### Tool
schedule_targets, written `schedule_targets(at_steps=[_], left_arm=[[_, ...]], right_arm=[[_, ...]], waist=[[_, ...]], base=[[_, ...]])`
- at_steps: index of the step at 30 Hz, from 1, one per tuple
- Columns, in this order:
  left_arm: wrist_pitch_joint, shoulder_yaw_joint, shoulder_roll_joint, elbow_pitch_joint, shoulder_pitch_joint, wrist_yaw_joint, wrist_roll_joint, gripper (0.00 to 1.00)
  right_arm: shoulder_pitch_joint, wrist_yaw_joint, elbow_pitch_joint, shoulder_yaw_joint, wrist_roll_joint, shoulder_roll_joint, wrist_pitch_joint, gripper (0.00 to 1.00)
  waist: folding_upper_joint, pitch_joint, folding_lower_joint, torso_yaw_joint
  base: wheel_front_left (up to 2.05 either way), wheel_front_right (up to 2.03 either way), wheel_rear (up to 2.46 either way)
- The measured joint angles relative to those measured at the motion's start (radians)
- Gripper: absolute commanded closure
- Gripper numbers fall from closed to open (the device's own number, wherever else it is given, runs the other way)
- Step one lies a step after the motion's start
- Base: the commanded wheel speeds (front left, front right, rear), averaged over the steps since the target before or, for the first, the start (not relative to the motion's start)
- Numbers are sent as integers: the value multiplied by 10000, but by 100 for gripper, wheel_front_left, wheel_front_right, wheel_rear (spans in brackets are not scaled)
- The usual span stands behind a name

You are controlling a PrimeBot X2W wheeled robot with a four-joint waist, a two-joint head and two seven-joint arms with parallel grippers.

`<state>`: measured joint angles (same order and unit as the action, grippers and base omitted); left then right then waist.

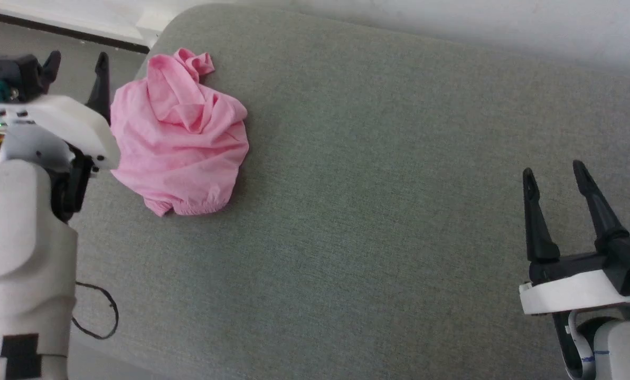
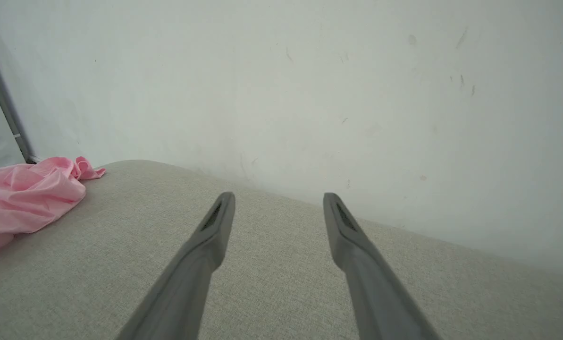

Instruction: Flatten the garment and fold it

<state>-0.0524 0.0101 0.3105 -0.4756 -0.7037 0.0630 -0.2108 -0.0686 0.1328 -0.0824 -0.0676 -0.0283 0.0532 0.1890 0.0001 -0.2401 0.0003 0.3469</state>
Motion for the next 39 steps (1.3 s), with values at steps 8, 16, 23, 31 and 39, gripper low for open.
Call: schedule_targets(at_steps=[8,16,23,31,39], left_arm=[[-2481,-1237,826,-1816,-1731,387,-667,0],[-6032,-3101,1814,-2038,-2199,485,-3593,0],[-7108,-4378,2638,-2336,-2200,516,-4707,0],[-7170,-5705,3216,-2487,-2687,608,-5699,100],[-6280,-6433,3714,-2474,-3117,671,-5992,100]], right_arm=[[-522,0,-184,-136,-176,-2,163,0],[-1006,0,-514,-180,-330,-8,345,0],[-1264,0,-587,-151,-326,-15,495,0],[-1348,0,-614,-213,-324,-15,627,0],[-1228,0,-418,-274,27,-19,681,0]], waist=[[0,-1118,0,-203],[0,-2103,0,-530],[0,-2770,-1,-809],[0,-3031,-3,-866],[0,-2346,-2,-715]], base=[[0,0,0],[0,0,0],[0,0,0],[0,0,0],[0,0,0]])
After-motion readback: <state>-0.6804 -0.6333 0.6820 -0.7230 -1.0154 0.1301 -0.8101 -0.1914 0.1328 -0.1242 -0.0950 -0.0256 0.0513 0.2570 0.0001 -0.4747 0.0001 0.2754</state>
